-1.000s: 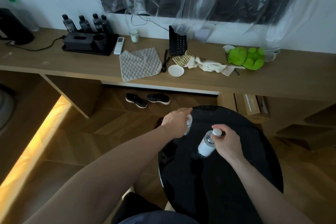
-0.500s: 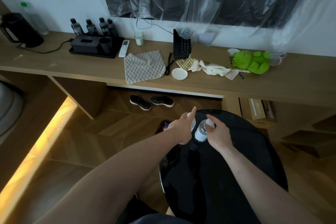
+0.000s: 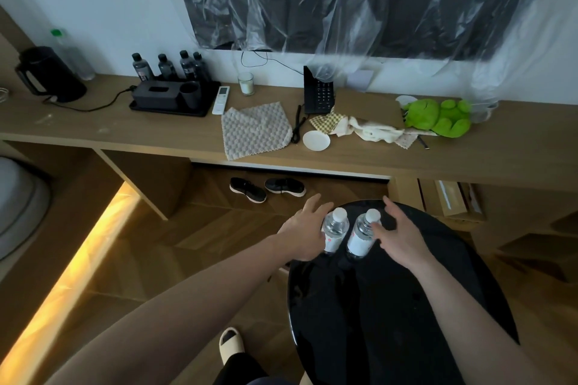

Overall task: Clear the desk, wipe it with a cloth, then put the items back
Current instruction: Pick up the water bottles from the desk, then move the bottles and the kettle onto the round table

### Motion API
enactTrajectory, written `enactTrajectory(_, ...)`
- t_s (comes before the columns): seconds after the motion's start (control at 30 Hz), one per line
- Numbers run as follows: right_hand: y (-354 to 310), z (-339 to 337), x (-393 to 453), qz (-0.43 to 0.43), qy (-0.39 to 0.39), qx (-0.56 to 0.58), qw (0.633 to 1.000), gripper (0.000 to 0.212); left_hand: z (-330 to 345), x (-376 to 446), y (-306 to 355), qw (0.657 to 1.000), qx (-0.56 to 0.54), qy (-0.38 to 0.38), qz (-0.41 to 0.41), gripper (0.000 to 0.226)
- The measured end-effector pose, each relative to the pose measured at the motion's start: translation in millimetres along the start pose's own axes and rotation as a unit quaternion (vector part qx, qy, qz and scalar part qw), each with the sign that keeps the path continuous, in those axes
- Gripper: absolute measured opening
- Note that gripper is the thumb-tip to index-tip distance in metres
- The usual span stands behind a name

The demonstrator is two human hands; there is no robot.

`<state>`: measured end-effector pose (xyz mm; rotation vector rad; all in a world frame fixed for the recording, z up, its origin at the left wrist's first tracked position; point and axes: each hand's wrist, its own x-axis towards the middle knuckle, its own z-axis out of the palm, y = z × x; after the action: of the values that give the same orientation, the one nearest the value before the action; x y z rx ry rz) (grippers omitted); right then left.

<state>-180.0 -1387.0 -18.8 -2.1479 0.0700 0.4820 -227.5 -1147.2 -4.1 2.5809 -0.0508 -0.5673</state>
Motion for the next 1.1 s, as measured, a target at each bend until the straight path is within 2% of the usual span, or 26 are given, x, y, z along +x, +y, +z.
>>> enactTrajectory(0.13, -37, 7, -30, -0.031, 0.021, 0.027, 0.999, 0.058, -20, -31, -31, 1.000, -0.002, 0.012, 0.004, 0.072)
enactTrajectory(0.23, -78, 26, -49, -0.086, 0.021, 0.033, 0.995, 0.055, -49, -57, -53, 0.997, -0.037, 0.064, 0.002, 0.070)
enactTrajectory(0.43, -157, 84, -57, -0.170, -0.067, -0.032, 0.983, 0.057, -117, -128, -131, 0.987, -0.004, 0.152, -0.059, 0.070)
enactTrajectory(0.63, -239, 165, -40, -0.240, -0.147, -0.128, 0.951, 0.066, -174, -196, -215, 0.972, -0.029, 0.187, -0.138, 0.069)
enactTrajectory(0.87, -310, 254, -29, -0.269, -0.225, -0.162, 0.922, 0.070, -200, -243, -306, 0.952, -0.020, 0.237, -0.190, 0.068)
enactTrajectory(1.1, -354, 300, 0, -0.276, -0.254, -0.190, 0.907, 0.072, -233, -250, -363, 0.936, -0.031, 0.276, -0.217, 0.068)
